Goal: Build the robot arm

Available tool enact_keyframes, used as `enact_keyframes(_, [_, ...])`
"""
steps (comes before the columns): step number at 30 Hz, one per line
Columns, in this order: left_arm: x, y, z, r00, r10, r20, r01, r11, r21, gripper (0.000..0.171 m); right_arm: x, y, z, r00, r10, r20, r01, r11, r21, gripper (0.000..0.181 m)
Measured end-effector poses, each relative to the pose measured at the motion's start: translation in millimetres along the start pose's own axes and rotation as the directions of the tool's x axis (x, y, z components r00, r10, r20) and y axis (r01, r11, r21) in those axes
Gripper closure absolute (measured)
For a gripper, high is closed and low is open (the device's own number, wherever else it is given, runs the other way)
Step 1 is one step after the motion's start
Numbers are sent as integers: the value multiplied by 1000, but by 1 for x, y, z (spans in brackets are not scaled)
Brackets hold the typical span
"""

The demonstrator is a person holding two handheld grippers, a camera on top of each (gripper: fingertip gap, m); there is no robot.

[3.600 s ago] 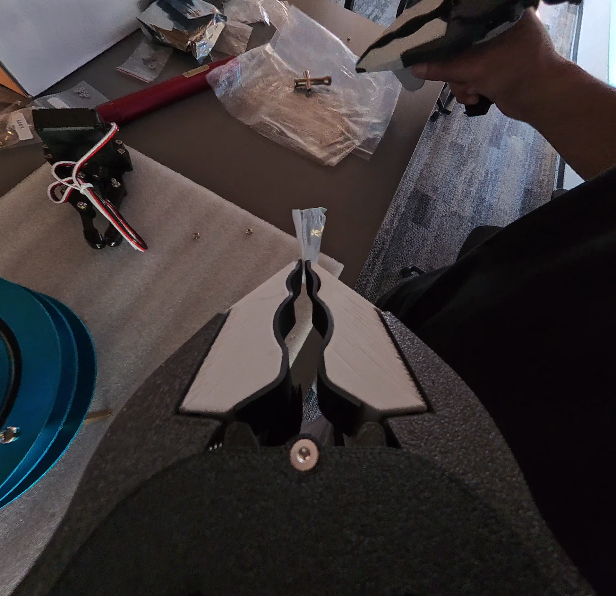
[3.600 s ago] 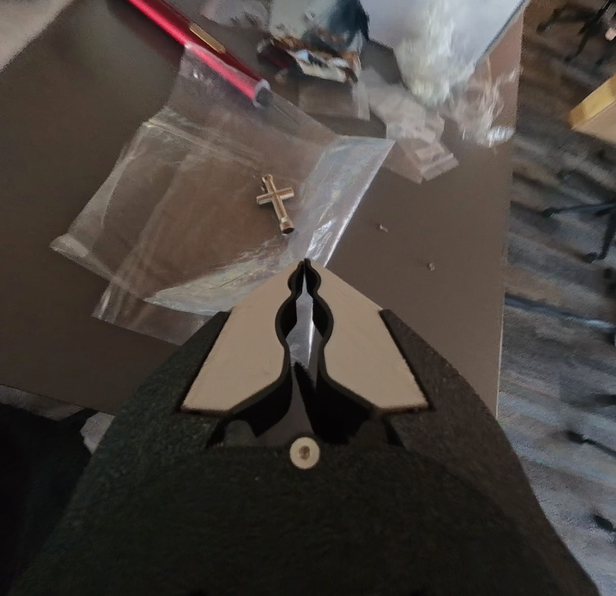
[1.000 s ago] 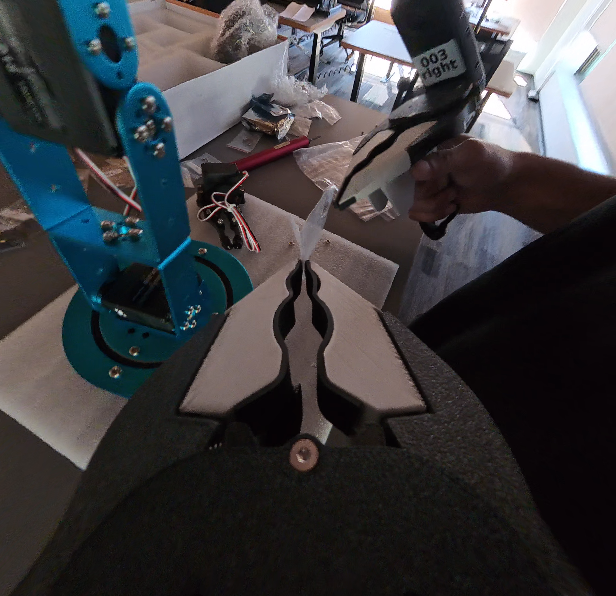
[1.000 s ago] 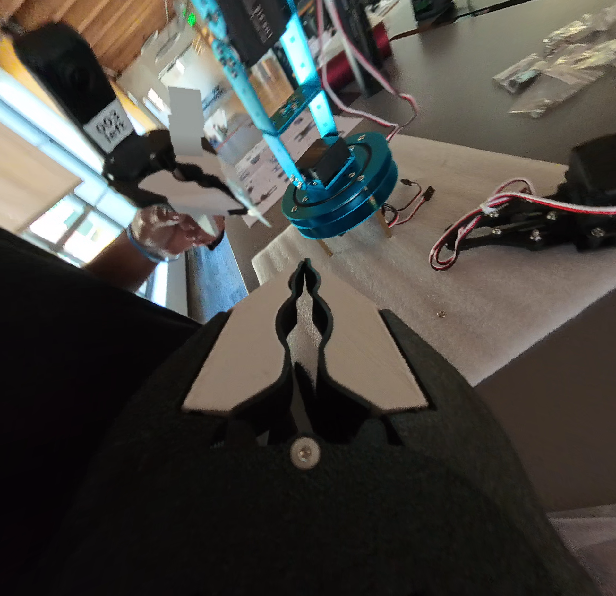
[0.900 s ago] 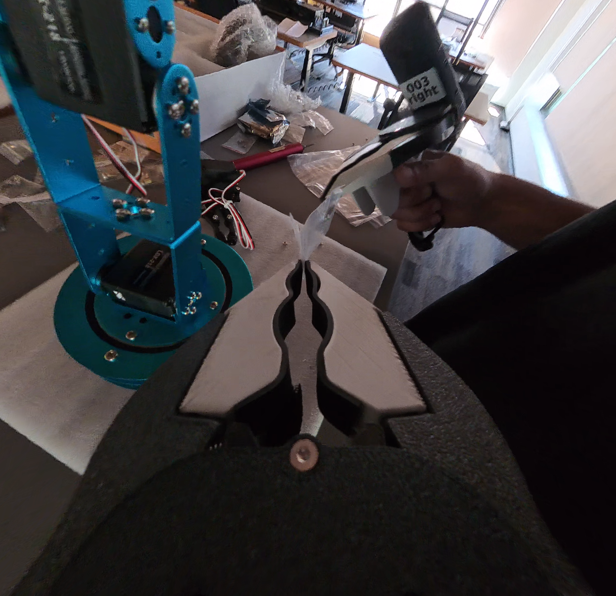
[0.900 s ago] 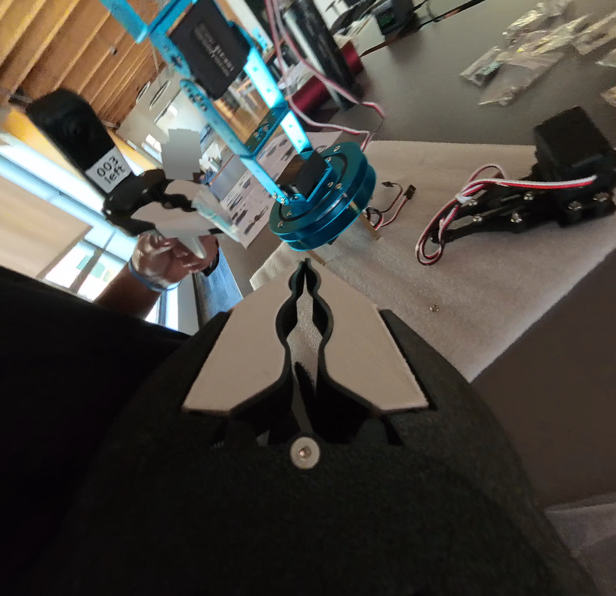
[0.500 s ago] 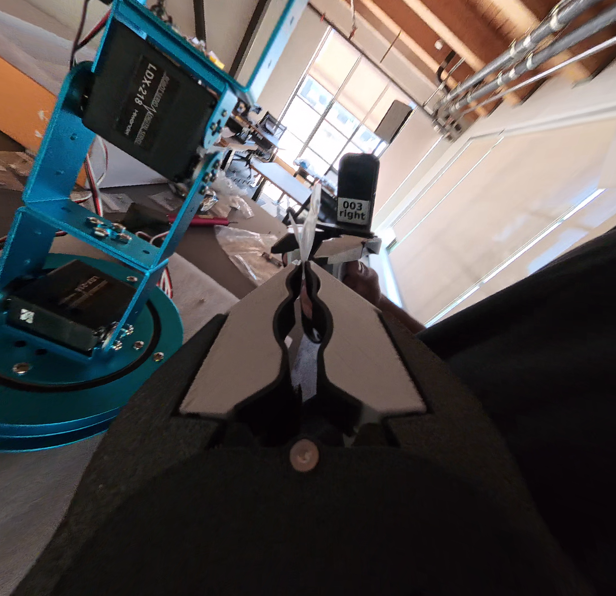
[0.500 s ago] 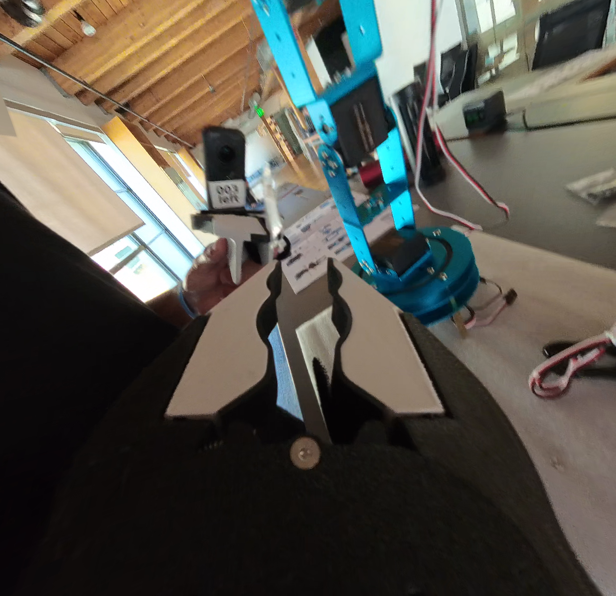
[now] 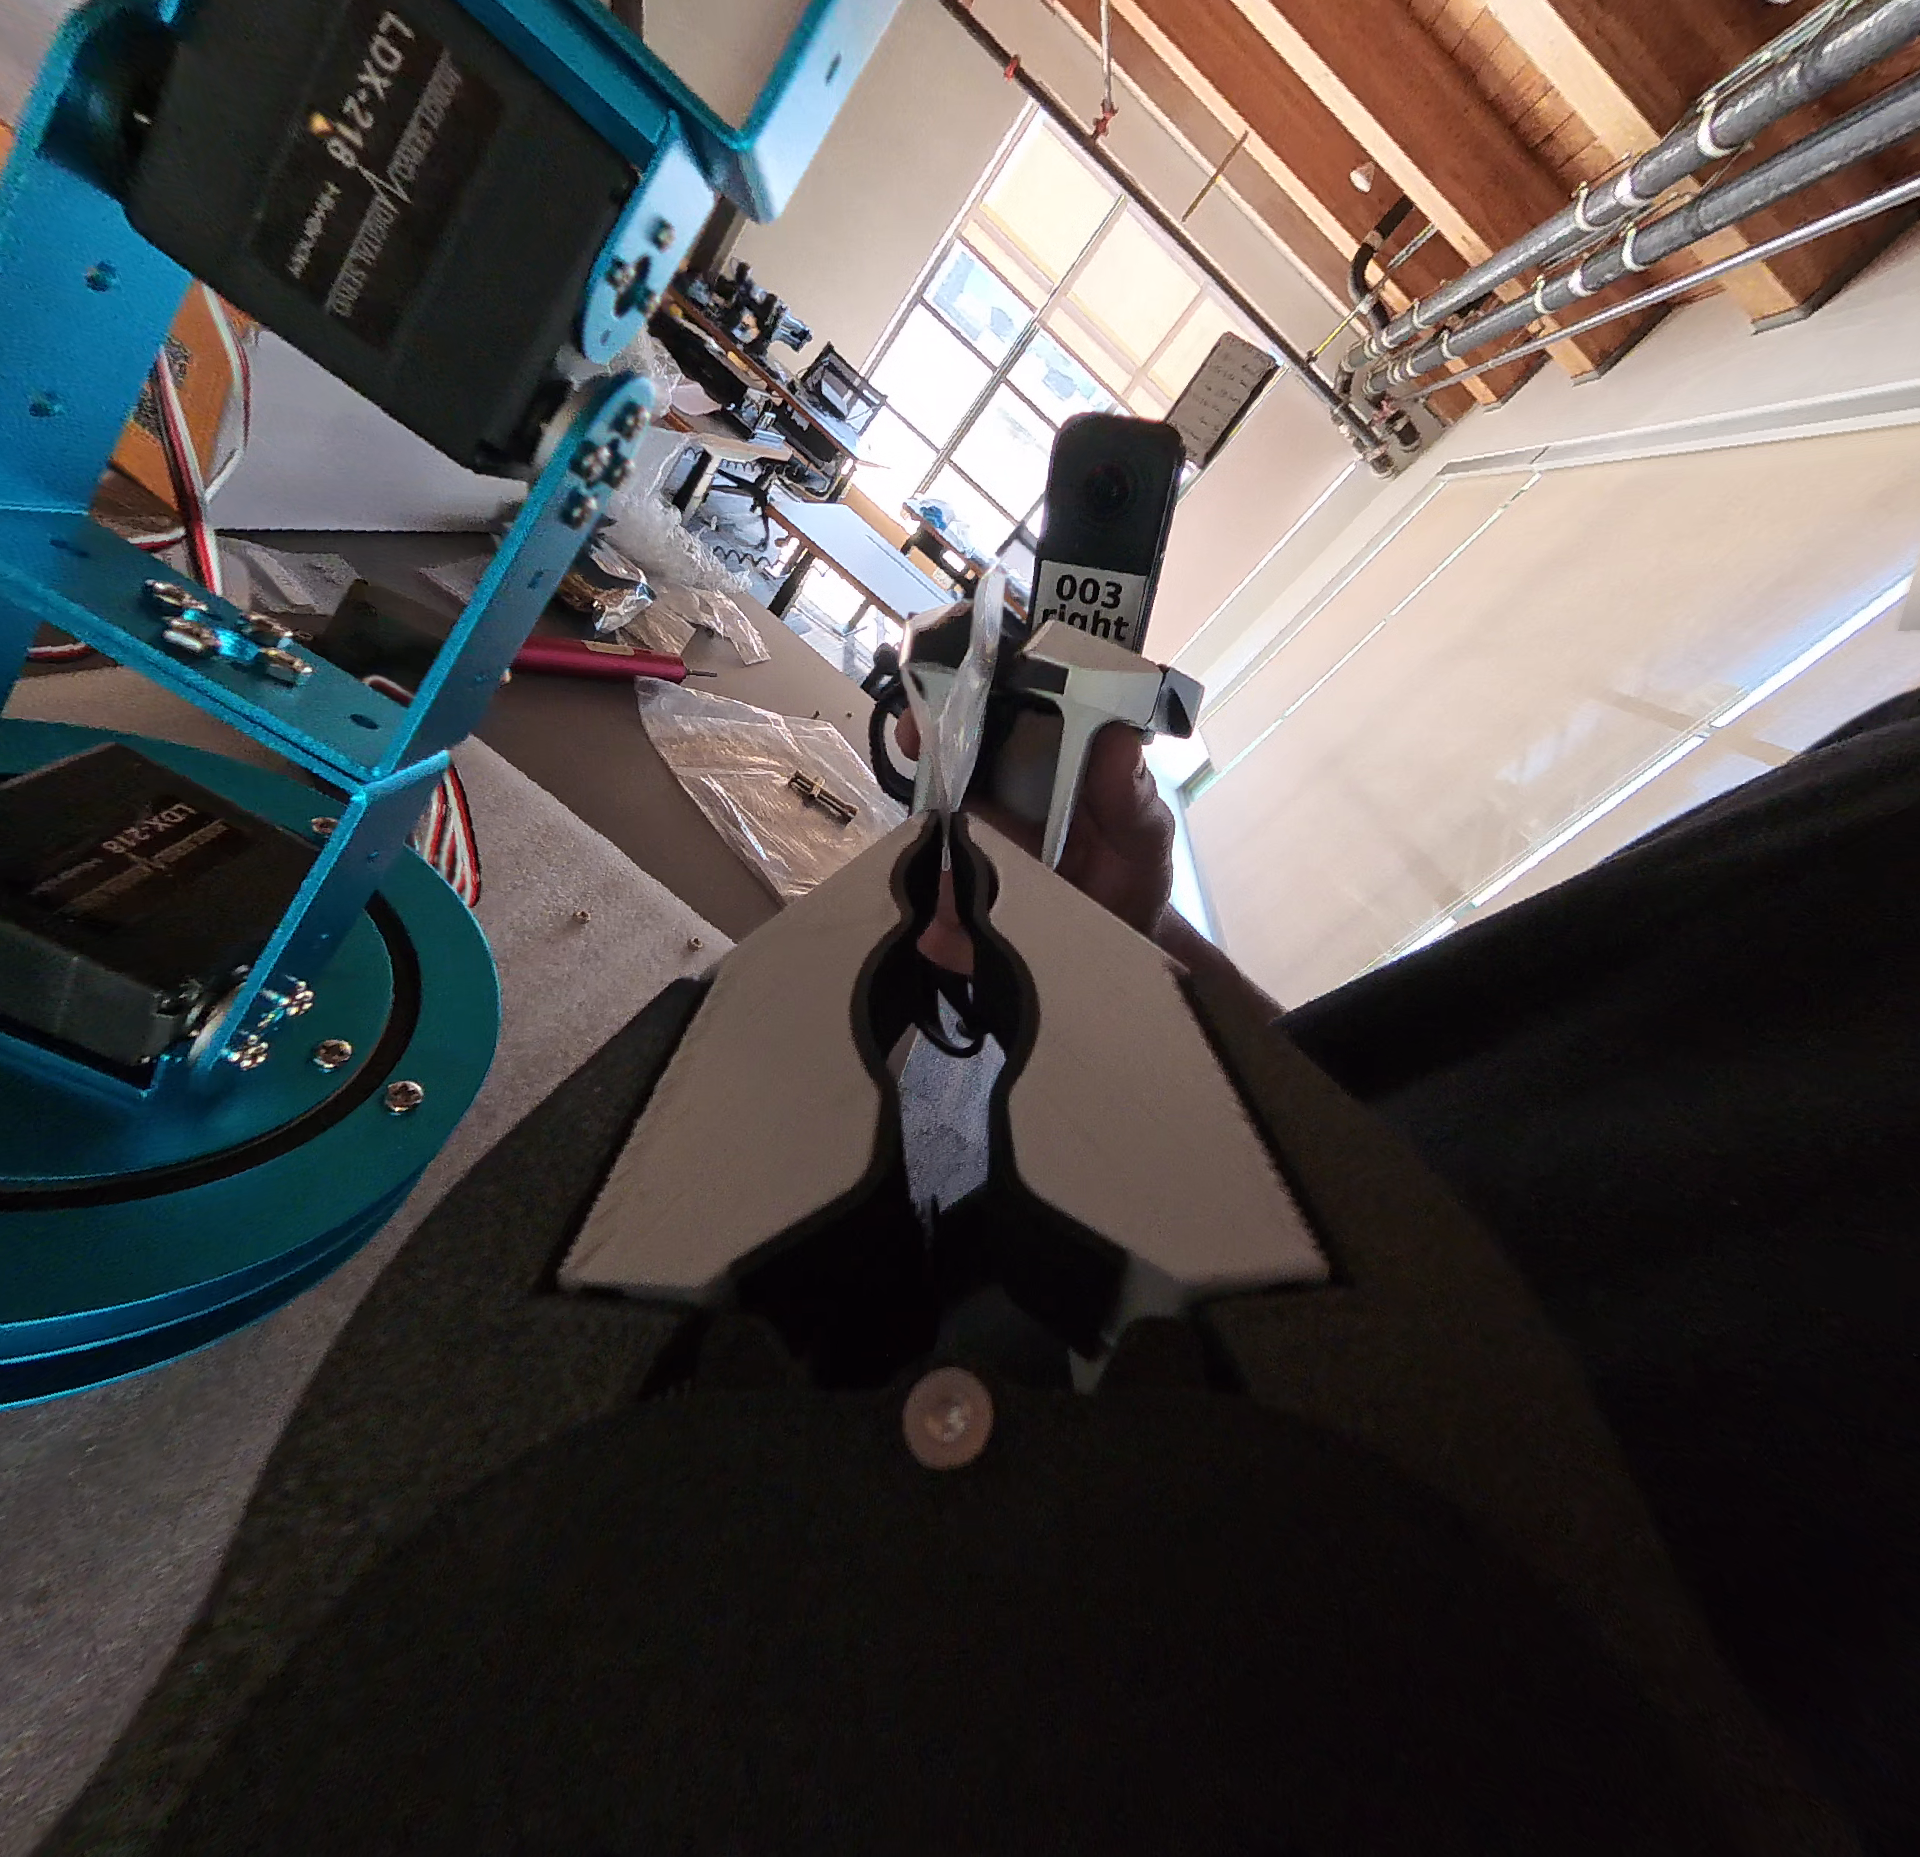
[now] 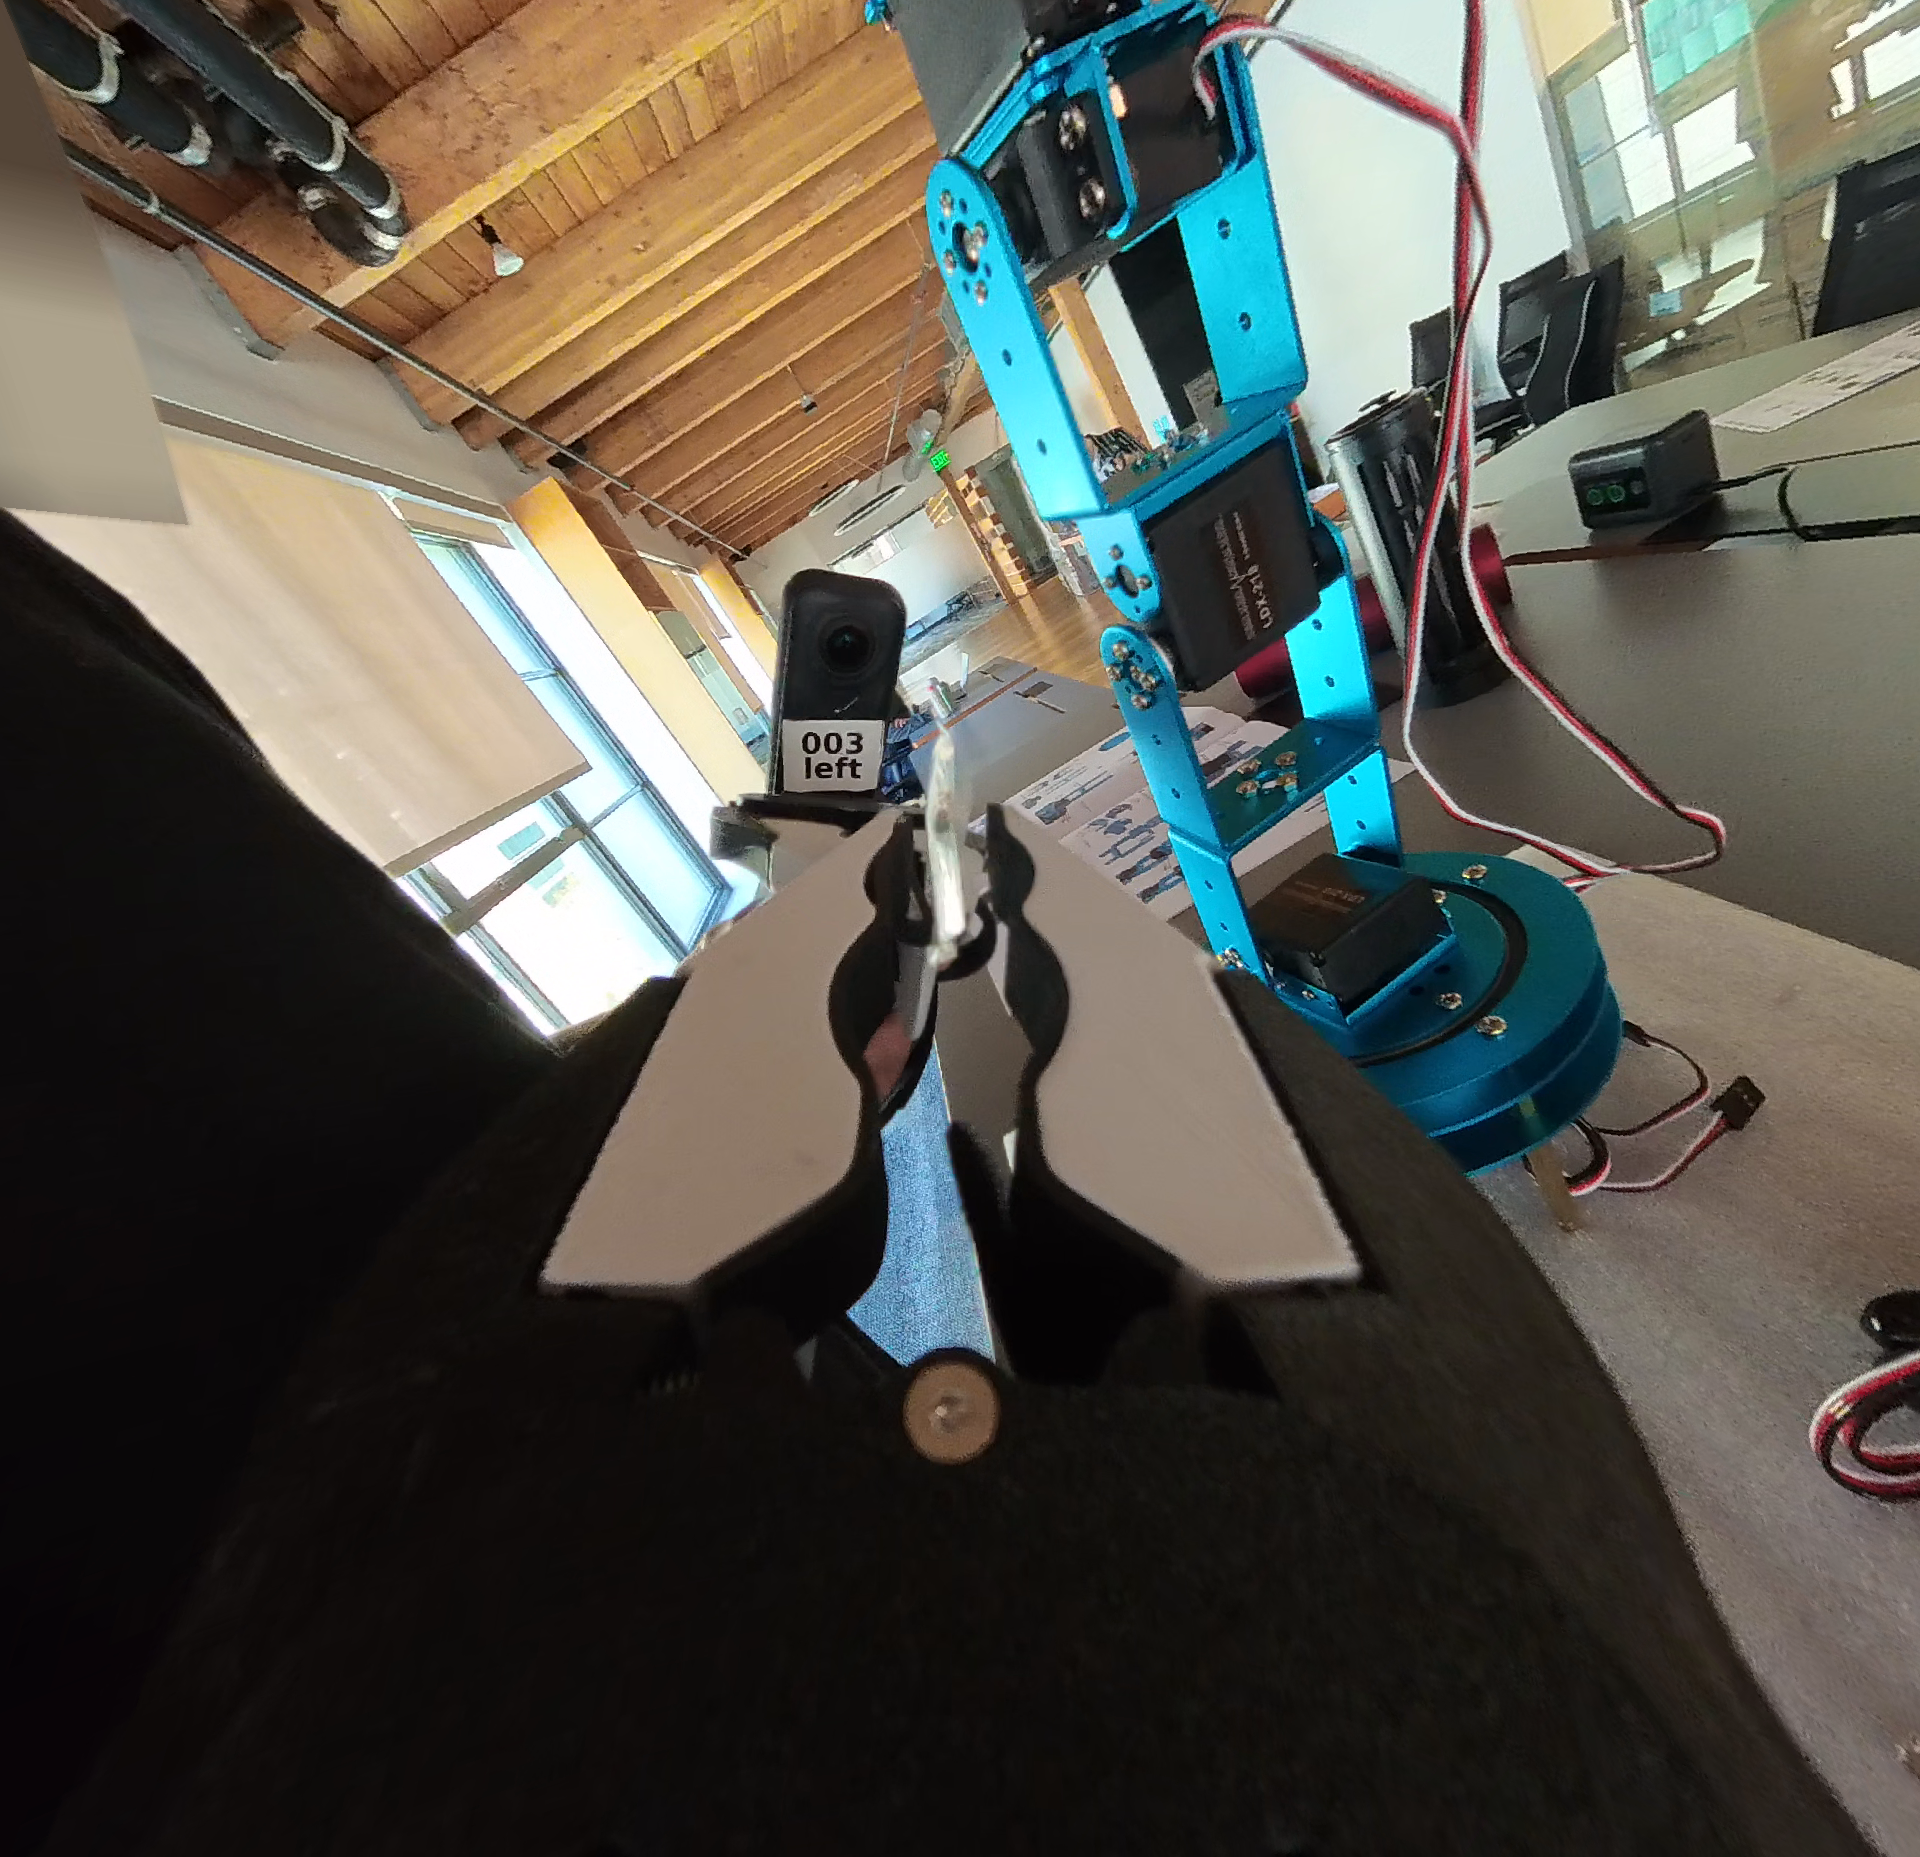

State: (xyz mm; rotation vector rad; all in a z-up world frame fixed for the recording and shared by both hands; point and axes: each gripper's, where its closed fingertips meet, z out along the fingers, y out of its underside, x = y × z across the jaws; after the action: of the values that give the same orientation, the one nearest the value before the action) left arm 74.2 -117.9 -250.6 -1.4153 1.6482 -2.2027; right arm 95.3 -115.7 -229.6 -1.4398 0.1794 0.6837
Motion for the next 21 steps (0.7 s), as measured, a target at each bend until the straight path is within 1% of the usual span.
enact_keyframes(1, [0, 1, 1, 1000, 6, 6, -6, 1000, -6, 171, 0, 0, 0, 1000, -4, 5, 4, 1000, 0, 171])
enact_keyframes(2, [0, 2, 3, 1000, 10, 9, -10, 1000, -11, 171, -1, 0, -1, 1000, -8, 9, 8, 1000, -2, 178])
enact_keyframes(4, [1, 3, 5, 1000, 10, 12, -10, 1000, -16, 171, 1, 0, -3, 1000, -5, 6, 5, 1000, 0, 179])
enact_keyframes(7, [2, 4, 10, 1000, -2, 12, 2, 1000, -11, 171, 5, 0, -10, 999, 38, 22, -38, 999, 5, 181])
enact_keyframes(8, [2, 5, 12, 1000, -5, 19, 5, 1000, -10, 171, 7, 1, -14, 998, 51, 24, -51, 999, 1, 180])
enact_keyframes(10, [0, 8, 18, 999, -17, 45, 17, 1000, -7, 171, 15, 3, -28, 999, 51, -7, -52, 998, -39, 166])
enact_keyframes(11, [-1, 10, 21, 998, -32, 53, 32, 999, -7, 171, 22, 1, -42, 999, 31, -37, -33, 997, -67, 161])
enact_keyframes(12, [-3, 12, 24, 997, -51, 64, 51, 999, -6, 171, 34, -3, -60, 997, -8, -81, -1, 994, -106, 161])
enact_keyframes(13, [-5, 14, 26, 994, -69, 80, 70, 998, -3, 171, 53, -11, -82, 986, -59, -157, 36, 989, -146, 162])
enact_keyframes(14, [-7, 17, 28, 991, -88, 97, 88, 996, 3, 171, 80, -20, -107, 958, -119, -260, 68, 978, -197, 162])
enact_keyframes(15, [-9, 20, 30, 988, -109, 110, 108, 994, 9, 171, 111, -29, -134, 911, -187, -368, 90, 960, -265, 162])
enact_keyframes(16, [-11, 23, 32, 984, -127, 123, 126, 992, 13, 171, 147, -34, -162, 843, -261, -471, 89, 930, -357, 160])
enact_keyframes(17, [-14, 27, 35, 980, -141, 139, 140, 990, 17, 171, 183, -35, -190, 762, -346, -547, 67, 882, -466, 155])
enact_keyframes(18, [-16, 30, 37, 976, -151, 157, 149, 989, 22, 171, 213, -33, -212, 700, -426, -573, 46, 828, -559, 153])
enact_keyframes(19, [-18, 34, 41, 972, -159, 174, 157, 987, 27, 171, 236, -29, -222, 682, -467, -563, 37, 791, -611, 153])
enact_keyframes(21, [-23, 40, 48, 961, -188, 204, 184, 982, 41, 171, 264, -11, -226, 711, -469, -524, -32, 723, -691, 153])
